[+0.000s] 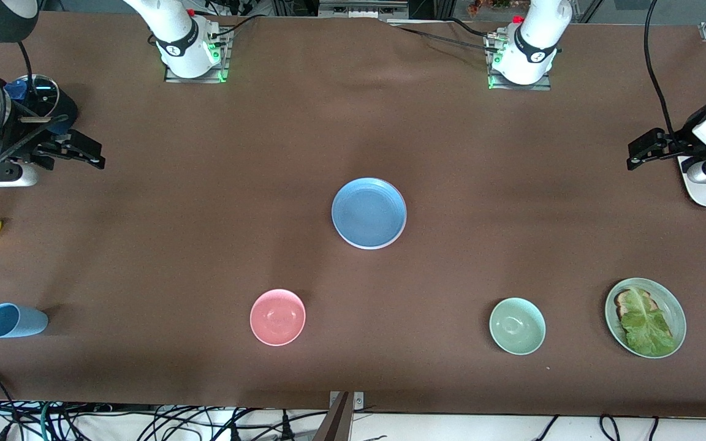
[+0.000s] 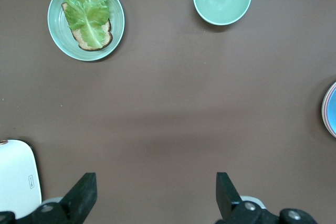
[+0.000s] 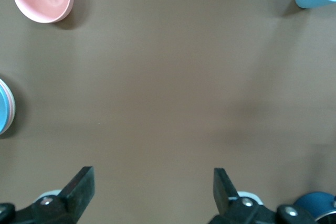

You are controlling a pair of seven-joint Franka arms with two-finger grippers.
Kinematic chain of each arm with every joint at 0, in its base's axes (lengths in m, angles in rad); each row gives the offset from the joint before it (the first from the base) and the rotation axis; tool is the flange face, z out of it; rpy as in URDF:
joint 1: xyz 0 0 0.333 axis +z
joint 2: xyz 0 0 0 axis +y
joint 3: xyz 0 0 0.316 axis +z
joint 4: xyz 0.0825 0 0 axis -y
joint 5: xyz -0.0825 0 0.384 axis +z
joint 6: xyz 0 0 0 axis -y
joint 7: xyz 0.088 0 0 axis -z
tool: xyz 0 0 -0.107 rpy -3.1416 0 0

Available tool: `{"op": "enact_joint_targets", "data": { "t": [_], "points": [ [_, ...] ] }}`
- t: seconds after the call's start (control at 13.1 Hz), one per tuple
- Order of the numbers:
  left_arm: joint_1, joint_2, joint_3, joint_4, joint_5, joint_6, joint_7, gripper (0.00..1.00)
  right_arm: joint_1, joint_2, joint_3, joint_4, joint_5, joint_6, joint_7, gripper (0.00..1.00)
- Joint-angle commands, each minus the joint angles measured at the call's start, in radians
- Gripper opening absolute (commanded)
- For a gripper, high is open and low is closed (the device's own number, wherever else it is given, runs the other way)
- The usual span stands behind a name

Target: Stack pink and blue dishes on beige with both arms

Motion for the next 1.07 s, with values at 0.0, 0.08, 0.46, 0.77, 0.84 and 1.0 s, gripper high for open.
{"op": "enact_joint_targets", "data": {
  "t": [0.0, 0.08, 0.46, 0.77, 0.84, 1.0],
  "points": [
    [0.005, -0.005, -0.002, 0.000, -0.018, -0.009, 0.019, 1.00, -0.021, -0.006, 0.025, -0.003, -0.011, 0.004, -0.002, 1.00],
    [0.005, -0.005, -0.002, 0.000, -0.018, -0.009, 0.019, 1.00, -0.020, -0.002, 0.025, 0.009, -0.011, 0.004, 0.001, 1.00],
    [0.005, -0.005, -0.002, 0.000, -0.017, -0.009, 0.019, 1.00, -0.018, -0.011, 0.026, 0.011, -0.020, -0.002, -0.011, 1.00],
    [0.005, -0.005, -0.002, 0.000, -0.017, -0.009, 0.019, 1.00, -0.020, -0.015, 0.021, 0.011, -0.019, -0.002, -0.016, 1.00],
    [0.005, -0.005, -0.002, 0.000, -0.017, -0.009, 0.019, 1.00, -0.020, -0.015, 0.021, 0.011, -0.019, -0.008, -0.014, 1.00],
    [0.005, -0.005, -0.002, 0.000, -0.017, -0.009, 0.019, 1.00, -0.018, -0.015, 0.021, 0.011, -0.019, -0.022, -0.010, 1.00]
  ]
}}
